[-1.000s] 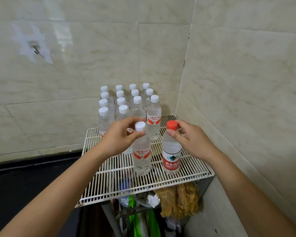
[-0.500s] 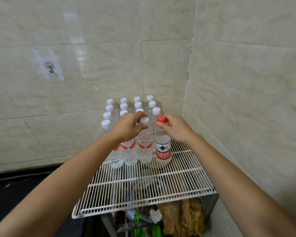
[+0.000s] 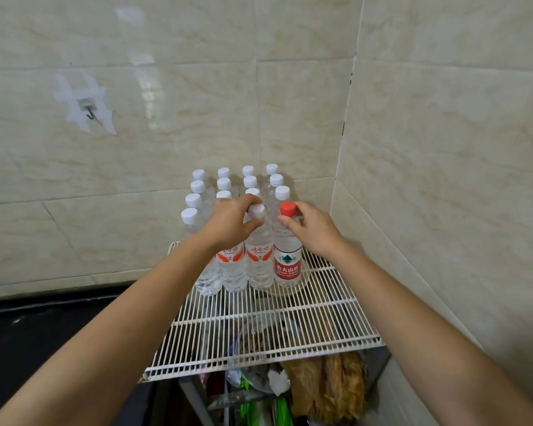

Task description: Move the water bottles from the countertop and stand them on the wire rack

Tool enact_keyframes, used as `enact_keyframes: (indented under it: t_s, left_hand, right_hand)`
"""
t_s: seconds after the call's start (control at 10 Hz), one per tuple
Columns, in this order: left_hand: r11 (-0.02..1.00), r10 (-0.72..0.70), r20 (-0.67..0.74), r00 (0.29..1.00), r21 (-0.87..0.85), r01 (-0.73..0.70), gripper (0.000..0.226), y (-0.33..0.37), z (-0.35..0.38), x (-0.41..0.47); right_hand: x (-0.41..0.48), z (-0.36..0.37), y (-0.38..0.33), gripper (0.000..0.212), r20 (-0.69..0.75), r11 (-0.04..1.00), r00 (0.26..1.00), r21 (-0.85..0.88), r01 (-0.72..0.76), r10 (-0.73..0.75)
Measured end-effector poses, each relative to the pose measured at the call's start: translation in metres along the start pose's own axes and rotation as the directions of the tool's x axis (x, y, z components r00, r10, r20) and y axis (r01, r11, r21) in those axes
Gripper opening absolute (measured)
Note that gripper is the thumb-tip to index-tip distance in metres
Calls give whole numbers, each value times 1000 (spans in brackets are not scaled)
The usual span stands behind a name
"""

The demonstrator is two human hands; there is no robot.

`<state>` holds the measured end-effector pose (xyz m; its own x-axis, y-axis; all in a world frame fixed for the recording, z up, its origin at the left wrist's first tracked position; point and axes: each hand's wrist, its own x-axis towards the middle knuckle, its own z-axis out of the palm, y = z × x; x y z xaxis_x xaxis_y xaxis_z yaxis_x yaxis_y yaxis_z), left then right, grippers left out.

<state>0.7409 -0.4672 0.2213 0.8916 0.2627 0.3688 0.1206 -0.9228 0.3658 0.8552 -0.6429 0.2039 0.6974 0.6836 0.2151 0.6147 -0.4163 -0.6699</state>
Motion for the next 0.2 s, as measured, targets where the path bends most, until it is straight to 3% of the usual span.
enact_keyframes:
  t_s: [0.1,0.2]
  left_hand:
    - [992,-5,-131,991,-122,-11,58,9,-16,-13]
    - [995,-9,-409,912,-93,-32,45,13,-6,-52]
  right_hand:
    - [-9,-3,5,67,22,997,999,60,-37,36]
    - [-16,-7,8,82,-134,996,989,72,-61,70]
